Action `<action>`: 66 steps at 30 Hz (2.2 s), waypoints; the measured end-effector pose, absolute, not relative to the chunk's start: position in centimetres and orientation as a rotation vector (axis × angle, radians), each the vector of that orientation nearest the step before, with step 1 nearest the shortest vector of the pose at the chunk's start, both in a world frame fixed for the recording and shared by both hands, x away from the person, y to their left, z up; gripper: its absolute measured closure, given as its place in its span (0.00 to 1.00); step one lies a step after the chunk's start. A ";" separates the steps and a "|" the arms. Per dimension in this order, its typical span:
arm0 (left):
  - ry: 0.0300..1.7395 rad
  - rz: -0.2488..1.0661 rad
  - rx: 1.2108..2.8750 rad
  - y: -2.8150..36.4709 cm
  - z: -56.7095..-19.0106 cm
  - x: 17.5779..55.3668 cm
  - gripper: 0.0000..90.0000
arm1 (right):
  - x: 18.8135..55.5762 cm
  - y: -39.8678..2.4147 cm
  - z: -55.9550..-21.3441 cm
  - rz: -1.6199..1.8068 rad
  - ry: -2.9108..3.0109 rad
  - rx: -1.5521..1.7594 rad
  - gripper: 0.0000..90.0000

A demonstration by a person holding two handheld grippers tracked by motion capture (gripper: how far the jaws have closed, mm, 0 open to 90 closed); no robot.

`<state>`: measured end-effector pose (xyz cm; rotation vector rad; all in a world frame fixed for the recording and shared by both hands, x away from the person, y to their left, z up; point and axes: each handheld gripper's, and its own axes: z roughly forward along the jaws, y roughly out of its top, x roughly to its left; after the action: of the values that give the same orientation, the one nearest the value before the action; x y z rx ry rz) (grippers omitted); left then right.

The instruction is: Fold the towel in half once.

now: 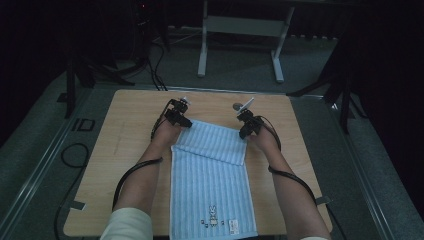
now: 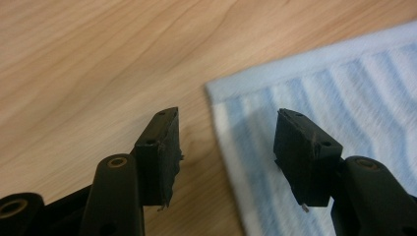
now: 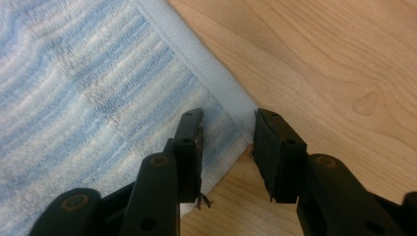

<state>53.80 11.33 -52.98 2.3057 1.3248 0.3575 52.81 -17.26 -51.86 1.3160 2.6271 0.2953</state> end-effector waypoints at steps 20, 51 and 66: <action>1.122 0.306 2.241 10.2 -44.9 53.1 0.97 | 53.4 -17.1 -45.0 0.409 2.514 1.195 0.99; 0.983 0.317 2.044 14.7 -39.4 45.8 0.96 | 46.4 -17.1 -35.4 0.691 2.382 0.908 0.99; 0.963 0.180 2.136 14.5 -48.1 37.6 0.96 | 38.6 -18.7 -42.4 0.728 2.494 0.816 0.99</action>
<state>37.62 14.48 -48.13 2.1363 0.9630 0.1795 38.59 -18.74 -42.40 0.8164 2.4943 0.7275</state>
